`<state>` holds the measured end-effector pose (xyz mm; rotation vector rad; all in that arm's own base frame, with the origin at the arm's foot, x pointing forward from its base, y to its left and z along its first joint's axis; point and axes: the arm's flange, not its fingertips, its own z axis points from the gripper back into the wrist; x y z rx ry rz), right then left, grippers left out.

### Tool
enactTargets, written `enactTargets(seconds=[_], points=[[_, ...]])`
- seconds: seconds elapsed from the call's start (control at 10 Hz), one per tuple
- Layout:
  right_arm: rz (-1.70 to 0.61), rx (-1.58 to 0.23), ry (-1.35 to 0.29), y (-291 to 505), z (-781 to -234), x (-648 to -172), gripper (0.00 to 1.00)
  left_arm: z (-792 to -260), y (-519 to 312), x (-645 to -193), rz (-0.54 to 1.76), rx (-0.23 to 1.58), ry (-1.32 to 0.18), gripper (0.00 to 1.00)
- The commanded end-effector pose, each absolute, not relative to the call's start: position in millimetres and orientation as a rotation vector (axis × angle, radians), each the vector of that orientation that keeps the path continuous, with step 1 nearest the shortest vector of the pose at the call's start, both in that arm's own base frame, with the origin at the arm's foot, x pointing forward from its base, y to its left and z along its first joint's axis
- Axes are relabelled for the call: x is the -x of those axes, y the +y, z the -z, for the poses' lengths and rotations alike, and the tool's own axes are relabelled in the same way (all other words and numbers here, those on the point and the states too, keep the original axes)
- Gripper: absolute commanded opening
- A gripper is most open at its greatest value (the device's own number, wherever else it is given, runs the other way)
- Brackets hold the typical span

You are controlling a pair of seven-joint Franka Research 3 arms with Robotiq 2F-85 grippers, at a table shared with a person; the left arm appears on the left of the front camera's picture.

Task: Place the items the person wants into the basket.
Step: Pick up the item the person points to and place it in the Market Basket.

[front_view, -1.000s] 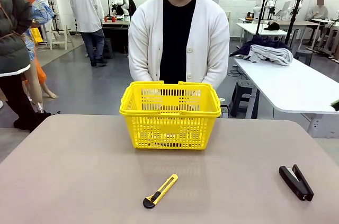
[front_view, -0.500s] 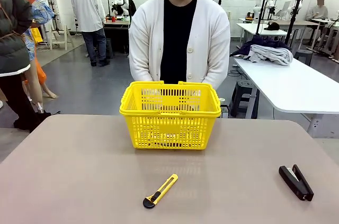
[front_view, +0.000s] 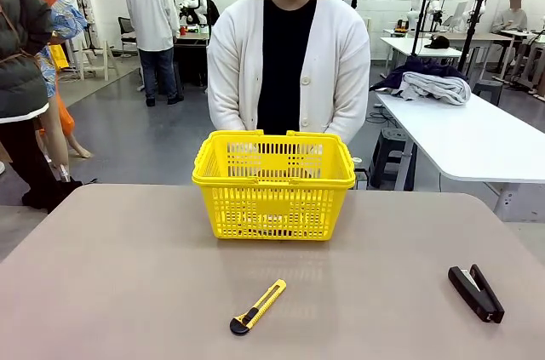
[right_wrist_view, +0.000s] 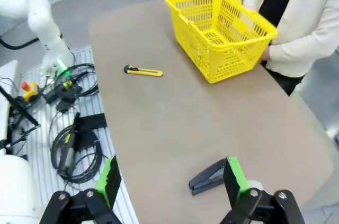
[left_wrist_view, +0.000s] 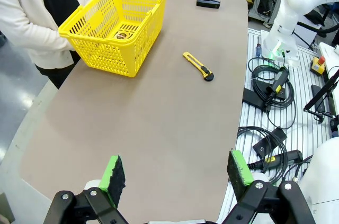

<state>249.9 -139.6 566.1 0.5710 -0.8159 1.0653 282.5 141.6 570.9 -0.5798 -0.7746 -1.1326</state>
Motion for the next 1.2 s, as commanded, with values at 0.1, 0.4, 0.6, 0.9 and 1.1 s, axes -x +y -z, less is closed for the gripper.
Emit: enactTargets(seconds=[0.1,0.4,0.6,0.9,1.1], points=[[-1.07,-0.591,-0.823,-140.9,-565.2,-249.5,1.0,-571.0,143.0,-282.8,1.149,0.585,-0.804,1.0],[-1.07,-0.591,-0.823,-140.9,-565.2,-249.5,1.0,-571.0,143.0,-282.8,1.149,0.585,-0.804,1.0],[-1.07,-0.591,-0.823,-140.9,-565.2,-249.5,1.0,-571.0,143.0,-282.8,1.149,0.585,-0.804,1.0],[-1.07,-0.591,-0.823,-140.9,-565.2,-249.5,1.0,-571.0,143.0,-282.8,1.149,0.585,-0.804,1.0],[-1.07,-0.591,-0.823,-140.9,-565.2,-249.5,1.0,-571.0,143.0,-282.8,1.149,0.585,-0.804,1.0]])
